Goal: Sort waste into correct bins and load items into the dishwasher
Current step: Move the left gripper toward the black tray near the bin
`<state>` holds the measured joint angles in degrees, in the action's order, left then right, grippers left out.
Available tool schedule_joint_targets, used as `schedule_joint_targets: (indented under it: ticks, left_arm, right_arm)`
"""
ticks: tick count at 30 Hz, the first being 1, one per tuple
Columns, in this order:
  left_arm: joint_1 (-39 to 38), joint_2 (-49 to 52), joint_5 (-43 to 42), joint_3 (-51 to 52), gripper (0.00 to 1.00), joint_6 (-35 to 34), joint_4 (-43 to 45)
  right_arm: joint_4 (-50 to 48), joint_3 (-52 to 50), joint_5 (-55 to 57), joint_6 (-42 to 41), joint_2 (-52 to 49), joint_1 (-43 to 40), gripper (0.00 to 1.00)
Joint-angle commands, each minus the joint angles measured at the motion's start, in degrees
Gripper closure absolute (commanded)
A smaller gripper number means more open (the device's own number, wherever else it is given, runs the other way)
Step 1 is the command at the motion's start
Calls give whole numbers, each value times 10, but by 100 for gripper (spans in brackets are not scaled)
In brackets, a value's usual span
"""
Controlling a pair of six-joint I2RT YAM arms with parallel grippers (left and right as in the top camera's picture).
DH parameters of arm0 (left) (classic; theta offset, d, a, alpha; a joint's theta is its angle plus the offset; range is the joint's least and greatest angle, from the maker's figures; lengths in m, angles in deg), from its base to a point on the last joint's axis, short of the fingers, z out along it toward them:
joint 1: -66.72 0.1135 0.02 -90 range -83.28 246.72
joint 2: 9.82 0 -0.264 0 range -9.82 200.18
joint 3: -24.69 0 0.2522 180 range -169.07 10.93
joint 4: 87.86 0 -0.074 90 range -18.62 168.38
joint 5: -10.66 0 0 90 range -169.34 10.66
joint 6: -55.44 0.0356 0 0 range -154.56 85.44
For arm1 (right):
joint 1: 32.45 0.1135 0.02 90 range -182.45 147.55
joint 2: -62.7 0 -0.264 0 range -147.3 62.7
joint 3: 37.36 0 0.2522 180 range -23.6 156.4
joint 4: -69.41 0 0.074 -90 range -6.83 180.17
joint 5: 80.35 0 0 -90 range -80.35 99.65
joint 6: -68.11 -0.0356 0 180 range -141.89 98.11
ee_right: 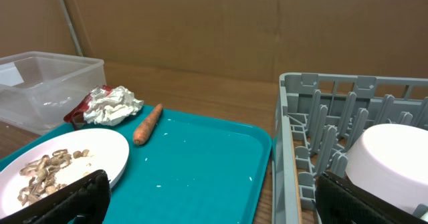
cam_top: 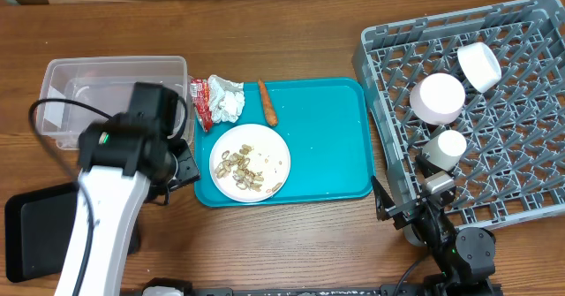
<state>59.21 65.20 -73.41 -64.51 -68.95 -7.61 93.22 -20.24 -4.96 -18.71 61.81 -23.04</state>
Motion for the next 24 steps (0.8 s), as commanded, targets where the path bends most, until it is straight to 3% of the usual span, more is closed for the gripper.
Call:
schedule_joint_targets:
  ticks: [1, 7, 10, 17, 24]
  left_arm:
    - [5, 21, 79, -16, 34, -81, -33]
    - [85, 15, 74, 41, 40, -85, -29]
    - [148, -2, 45, 76, 39, -52, -2]
    - [300, -16, 1, 193, 38, 12, 131]
    - [379, -12, -3, 270, 32, 52, 252]
  right_arm:
    - [-4, -3, 0, -2, 7, -2, 0]
    - [-4, -3, 0, -2, 7, -2, 0]
    - [-4, -3, 0, -2, 7, -2, 0]
    - [-4, -3, 0, -2, 7, -2, 0]
    - [-4, -3, 0, -2, 7, -2, 0]
